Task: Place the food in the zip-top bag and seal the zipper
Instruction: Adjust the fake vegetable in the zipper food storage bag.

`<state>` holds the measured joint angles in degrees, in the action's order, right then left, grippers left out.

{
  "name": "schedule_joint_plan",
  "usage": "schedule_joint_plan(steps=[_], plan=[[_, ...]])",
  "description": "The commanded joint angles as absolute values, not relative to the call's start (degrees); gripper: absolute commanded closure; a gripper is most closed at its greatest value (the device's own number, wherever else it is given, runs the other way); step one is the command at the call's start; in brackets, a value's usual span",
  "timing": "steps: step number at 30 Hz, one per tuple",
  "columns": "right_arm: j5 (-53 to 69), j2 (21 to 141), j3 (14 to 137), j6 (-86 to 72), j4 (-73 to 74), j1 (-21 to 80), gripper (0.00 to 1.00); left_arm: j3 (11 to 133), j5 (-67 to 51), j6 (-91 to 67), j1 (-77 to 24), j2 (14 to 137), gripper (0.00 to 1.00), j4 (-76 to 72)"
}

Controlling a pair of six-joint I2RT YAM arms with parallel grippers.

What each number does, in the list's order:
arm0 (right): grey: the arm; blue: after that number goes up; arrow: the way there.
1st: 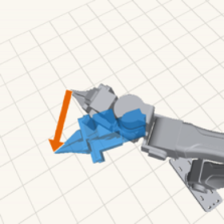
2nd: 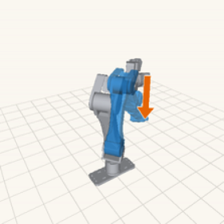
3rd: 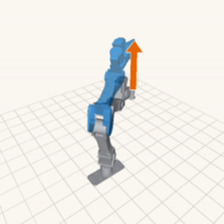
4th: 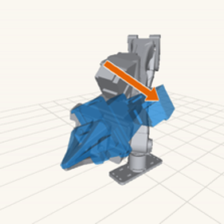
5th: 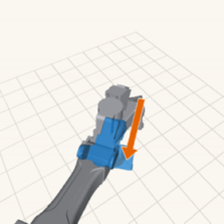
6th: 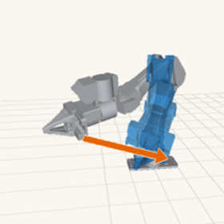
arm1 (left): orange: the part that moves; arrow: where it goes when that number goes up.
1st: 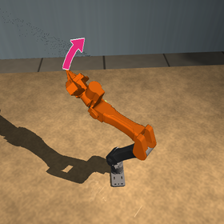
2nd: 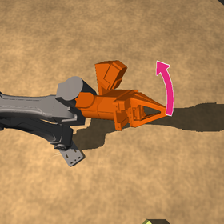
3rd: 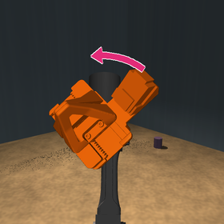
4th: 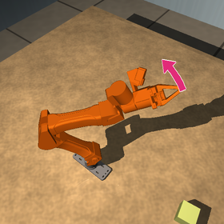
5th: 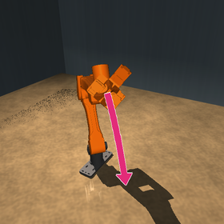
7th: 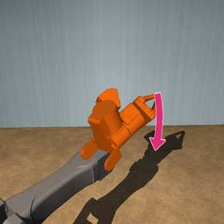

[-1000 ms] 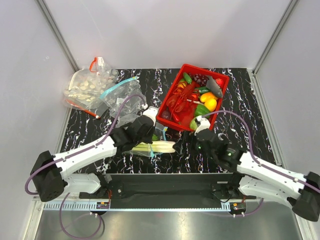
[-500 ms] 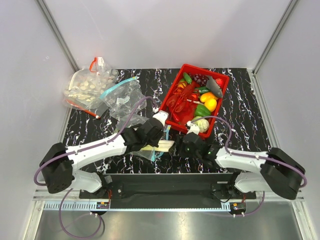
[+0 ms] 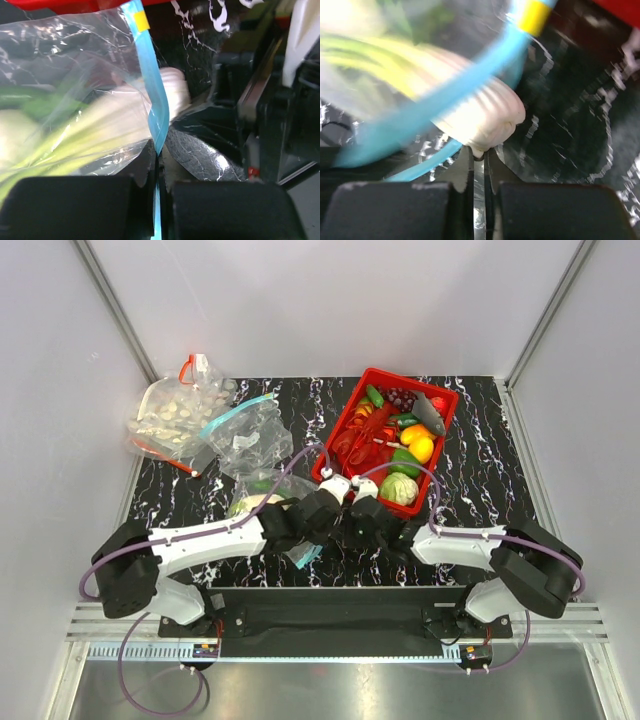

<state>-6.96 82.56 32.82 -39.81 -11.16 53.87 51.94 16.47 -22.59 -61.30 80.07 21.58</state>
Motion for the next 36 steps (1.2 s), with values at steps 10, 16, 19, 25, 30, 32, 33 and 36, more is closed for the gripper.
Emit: schedule_joint_plan(steps=[10, 16, 19, 25, 30, 32, 33, 36], plan=[[-8.9, 80.8, 37.7, -27.1, -16.4, 56.2, 1.0, 52.4, 13.4, -22.1, -62.5, 78.8, 1.0, 19.0], [-7.8, 85.1, 37.8, -26.8, -20.3, 55.8, 1.0, 47.1, 9.9, -20.4, -62.5, 76.8, 1.0, 15.6], [-5.0, 87.6, 36.7, -28.6, -25.1, 54.9, 1.0, 44.2, 6.7, -19.7, -62.5, 75.5, 1.0, 12.7], [-0.5, 90.6, 34.9, -32.5, -32.9, 53.6, 1.0, 42.5, 4.6, -19.0, -62.5, 74.9, 1.0, 11.4], [-0.8, 89.1, 34.0, -33.5, -31.1, 53.6, 1.0, 43.2, 12.2, -20.7, -62.1, 74.9, 0.79, 15.8], [-1.1, 87.5, 33.2, -34.0, -30.7, 53.7, 1.0, 43.7, 12.9, -21.1, -61.4, 73.4, 0.66, 17.0], [-1.1, 86.9, 32.9, -34.1, -30.3, 53.7, 1.0, 43.9, 13.0, -21.2, -61.0, 72.8, 0.45, 17.3], [-1.1, 85.4, 32.8, -33.4, -28.1, 53.7, 1.0, 45.7, 12.7, -21.6, -59.8, 69.7, 0.23, 19.5]])
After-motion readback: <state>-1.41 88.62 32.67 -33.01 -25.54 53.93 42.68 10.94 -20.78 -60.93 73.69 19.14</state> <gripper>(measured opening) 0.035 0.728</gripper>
